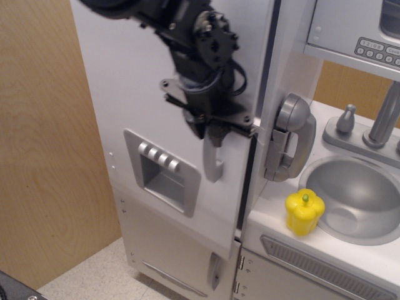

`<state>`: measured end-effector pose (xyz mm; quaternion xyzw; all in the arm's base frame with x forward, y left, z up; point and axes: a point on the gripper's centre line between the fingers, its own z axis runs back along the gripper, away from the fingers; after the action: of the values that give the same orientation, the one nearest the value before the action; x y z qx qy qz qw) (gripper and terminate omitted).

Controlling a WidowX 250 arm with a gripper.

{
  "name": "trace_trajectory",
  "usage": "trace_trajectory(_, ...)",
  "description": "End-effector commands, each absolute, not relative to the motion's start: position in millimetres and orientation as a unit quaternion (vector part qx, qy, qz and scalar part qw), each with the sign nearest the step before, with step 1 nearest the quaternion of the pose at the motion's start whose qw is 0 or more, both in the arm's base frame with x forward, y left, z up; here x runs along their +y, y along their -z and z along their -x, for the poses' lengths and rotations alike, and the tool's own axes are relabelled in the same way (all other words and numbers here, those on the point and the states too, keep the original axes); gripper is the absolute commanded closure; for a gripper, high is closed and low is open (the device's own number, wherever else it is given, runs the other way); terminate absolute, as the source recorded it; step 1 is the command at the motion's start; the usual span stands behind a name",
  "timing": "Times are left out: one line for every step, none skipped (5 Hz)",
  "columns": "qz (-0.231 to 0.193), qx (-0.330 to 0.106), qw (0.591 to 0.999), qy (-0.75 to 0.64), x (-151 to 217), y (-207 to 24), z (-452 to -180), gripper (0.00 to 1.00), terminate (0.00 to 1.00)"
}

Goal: Open fridge

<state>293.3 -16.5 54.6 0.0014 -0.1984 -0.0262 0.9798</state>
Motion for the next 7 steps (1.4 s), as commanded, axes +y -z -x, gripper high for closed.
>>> trace_trajectory(-0.01, -0.183, 0.982, 0.052, 11.4, -69.2, -253.3, 0.0, 0.0)
trace_trajectory(-0.021, -0.104, 0.993, 0.055, 9.2, -63.1, -235.3, 0.0, 0.0)
trace_trajectory(-0.009, -0.042, 0.998, 0.042, -2.0, -56.2, -220.2, 0.0, 0.0)
trace_trajectory(0.002, -0.016, 0.999, 0.052, -13.1, -59.8, -205.7, 0.0, 0.0)
trace_trajectory(0.022, -0.009, 0.997, 0.079, -24.9, -50.4, -201.1, 0.0, 0.0)
trace_trajectory(0.033, -0.033, 0.995, 0.09, -38.0, -44.3, -207.9, 0.0, 0.0)
trace_trajectory(0.032, -0.057, 0.994, 0.087, -55.4, -41.7, -219.2, 0.0, 0.0)
